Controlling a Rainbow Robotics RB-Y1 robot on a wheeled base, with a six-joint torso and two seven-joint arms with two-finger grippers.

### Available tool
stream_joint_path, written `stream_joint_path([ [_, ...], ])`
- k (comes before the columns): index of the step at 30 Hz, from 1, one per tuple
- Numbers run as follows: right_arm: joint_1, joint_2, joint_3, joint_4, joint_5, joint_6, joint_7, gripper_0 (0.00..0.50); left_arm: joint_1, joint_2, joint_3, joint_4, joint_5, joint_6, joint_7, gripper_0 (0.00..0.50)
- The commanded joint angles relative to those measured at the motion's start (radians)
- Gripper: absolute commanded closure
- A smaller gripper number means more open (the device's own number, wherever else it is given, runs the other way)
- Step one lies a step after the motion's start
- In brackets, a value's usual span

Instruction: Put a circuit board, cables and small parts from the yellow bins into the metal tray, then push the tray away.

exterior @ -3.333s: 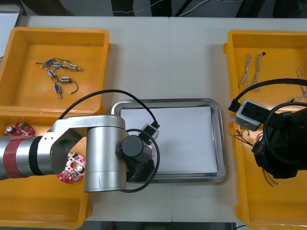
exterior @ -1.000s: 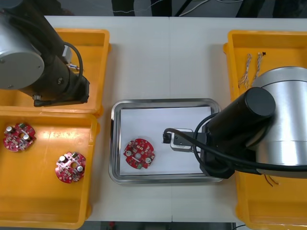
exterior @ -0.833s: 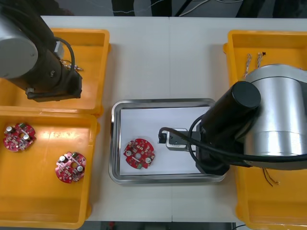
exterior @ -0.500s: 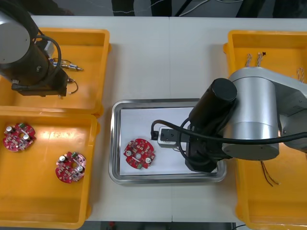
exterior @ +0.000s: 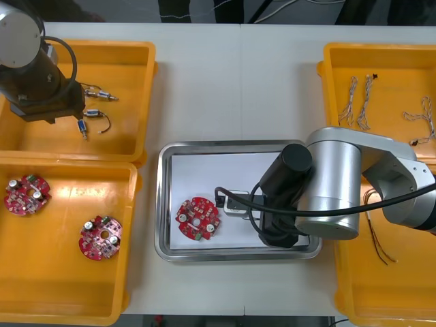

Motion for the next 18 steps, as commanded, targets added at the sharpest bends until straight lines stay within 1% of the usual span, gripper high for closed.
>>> stream_joint_path([
  [1,-0.028,0.034,0.039,0.029,0.034,-0.041,0.018,0.500,-0.065,-0.033,0.021,0.058,-0.023,-0.071,-0.082,0.000],
  [5,-0.024,0.041,0.051,0.052,0.043,-0.066,0.008,0.500,-0.065,-0.044,0.022,0.095,-0.034,-0.111,-0.096,0.000],
  [10,-0.018,0.046,0.060,0.057,0.047,-0.078,-0.012,0.500,-0.061,-0.045,0.021,0.121,-0.038,-0.115,-0.115,0.000],
  [15,0.012,0.063,0.060,0.057,0.098,-0.078,-0.025,0.494,-0.046,-0.045,0.021,0.150,-0.035,-0.157,-0.131,0.000],
  [16,0.013,0.063,0.060,0.057,0.103,-0.078,-0.027,0.481,-0.045,-0.045,0.021,0.152,-0.035,-0.161,-0.133,0.000],
  [17,0.013,0.064,0.060,0.057,0.107,-0.078,-0.030,0.426,-0.040,-0.045,0.021,0.158,-0.035,-0.170,-0.138,0.000],
  [18,0.013,0.066,0.060,0.057,0.109,-0.077,-0.033,0.346,-0.037,-0.047,0.021,0.164,-0.035,-0.176,-0.141,0.000],
])
